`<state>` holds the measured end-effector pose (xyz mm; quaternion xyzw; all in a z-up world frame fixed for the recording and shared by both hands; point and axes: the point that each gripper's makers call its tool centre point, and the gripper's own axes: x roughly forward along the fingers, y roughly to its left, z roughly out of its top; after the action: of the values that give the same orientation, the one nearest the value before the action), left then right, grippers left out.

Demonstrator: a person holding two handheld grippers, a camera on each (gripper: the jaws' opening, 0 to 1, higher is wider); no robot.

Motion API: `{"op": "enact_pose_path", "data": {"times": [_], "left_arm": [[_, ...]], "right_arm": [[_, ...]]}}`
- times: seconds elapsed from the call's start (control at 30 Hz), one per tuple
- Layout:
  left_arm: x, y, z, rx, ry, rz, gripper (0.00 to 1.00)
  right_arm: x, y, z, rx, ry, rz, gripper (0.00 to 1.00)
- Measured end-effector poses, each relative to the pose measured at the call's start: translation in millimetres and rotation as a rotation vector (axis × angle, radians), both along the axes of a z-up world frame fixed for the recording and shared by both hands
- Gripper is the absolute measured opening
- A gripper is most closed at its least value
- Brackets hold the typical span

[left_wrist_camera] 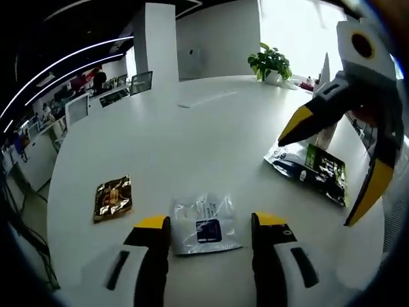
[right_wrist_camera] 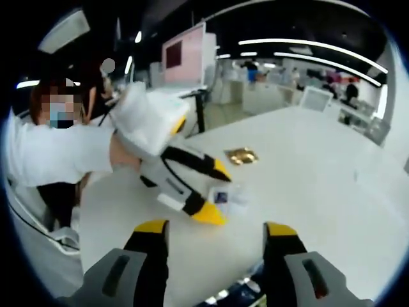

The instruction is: Arrange the skincare products in the storage area until every visible bottle or jar stands upright without overlapping.

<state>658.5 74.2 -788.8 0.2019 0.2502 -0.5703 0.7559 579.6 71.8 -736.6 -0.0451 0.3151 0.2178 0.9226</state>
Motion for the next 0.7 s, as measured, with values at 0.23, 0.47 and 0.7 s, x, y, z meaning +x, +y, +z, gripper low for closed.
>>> {"op": "enact_pose_path", "data": {"times": [0.23,0.47,0.7], "left_arm": [[-7.4,2,-4.9,0.046,0.003,-0.047,0.41],[-7.2,4,-4.4,-0.009,-0.008,-0.064,0.39],[-24.4,8,2.1,-0.058,0.005,-0.095,0.38]], "right_arm": [[-1,-3,-0.4,0.007,0.005,-0.008,0.57],[-2,-1,-3.5,0.015,0.015,-0.007,0.56],[-2,2,-11.0,0.034,0.038,-0.011,0.54]]}}
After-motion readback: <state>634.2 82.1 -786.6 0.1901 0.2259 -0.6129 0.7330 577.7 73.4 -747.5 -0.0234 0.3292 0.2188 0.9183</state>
